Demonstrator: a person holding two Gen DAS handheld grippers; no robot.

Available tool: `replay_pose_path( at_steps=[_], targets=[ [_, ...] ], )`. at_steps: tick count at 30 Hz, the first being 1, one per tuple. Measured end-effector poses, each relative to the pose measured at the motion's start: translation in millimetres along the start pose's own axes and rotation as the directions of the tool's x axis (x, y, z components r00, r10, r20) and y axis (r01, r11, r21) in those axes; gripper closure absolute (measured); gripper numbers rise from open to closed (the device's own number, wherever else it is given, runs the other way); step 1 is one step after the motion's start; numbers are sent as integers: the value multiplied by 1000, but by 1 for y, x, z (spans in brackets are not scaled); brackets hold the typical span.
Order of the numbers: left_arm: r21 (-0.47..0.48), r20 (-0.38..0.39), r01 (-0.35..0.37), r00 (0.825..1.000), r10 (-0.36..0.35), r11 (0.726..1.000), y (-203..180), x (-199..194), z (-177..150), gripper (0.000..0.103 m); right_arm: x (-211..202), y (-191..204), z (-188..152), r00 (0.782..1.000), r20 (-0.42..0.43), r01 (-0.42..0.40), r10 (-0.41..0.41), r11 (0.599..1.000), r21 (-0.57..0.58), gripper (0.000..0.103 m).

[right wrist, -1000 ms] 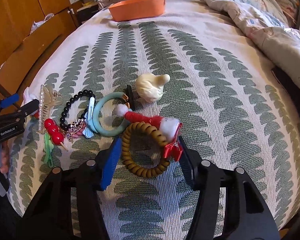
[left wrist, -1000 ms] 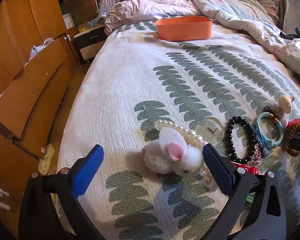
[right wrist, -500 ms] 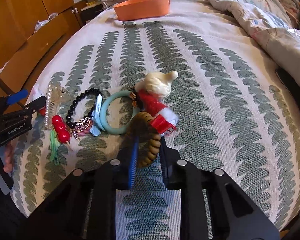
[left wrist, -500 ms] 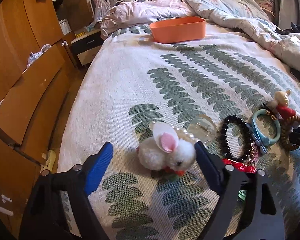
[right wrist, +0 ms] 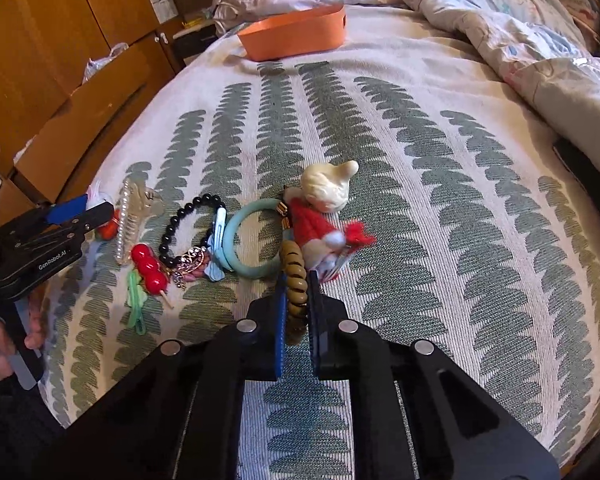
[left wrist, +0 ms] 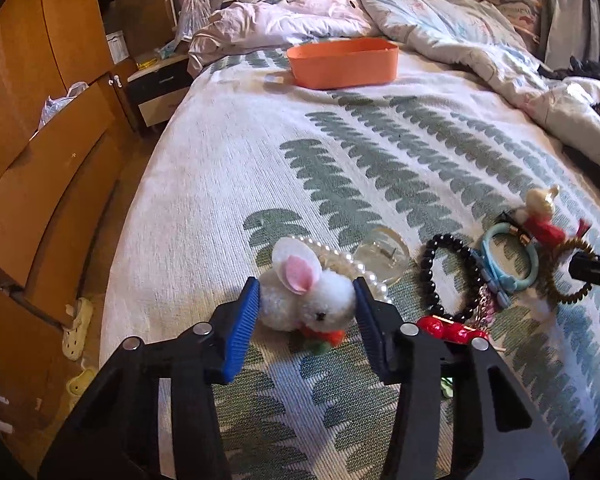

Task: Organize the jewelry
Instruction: 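Close the left tool on the white bunny clip while the right tool lifts the hair tie, then carry both items toward the orange basket and set them on the bedspread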

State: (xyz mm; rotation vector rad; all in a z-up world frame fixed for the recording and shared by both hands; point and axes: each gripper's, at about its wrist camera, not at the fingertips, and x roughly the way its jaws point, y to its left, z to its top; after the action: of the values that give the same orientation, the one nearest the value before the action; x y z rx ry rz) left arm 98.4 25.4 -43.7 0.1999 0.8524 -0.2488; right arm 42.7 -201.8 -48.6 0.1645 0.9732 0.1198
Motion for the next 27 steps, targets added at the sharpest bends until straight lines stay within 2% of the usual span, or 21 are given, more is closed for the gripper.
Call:
replay_pose_path(
  at_steps=[8,14,27],
  targets=[
    [-26,35,32,999,-31,999,4,-10,0,58,-13,1,-2,998,32,-46,46,999,7,94],
    [-27,93,34,995,-32,999,6,-25,3,59,-23,-1,-2,996,58,-74,73,997,13,94],
    [-33,156,47,987,-42,998,6,-41,7,59,-52,0,0,982,134,-136,134,991,3,94]
  ],
)
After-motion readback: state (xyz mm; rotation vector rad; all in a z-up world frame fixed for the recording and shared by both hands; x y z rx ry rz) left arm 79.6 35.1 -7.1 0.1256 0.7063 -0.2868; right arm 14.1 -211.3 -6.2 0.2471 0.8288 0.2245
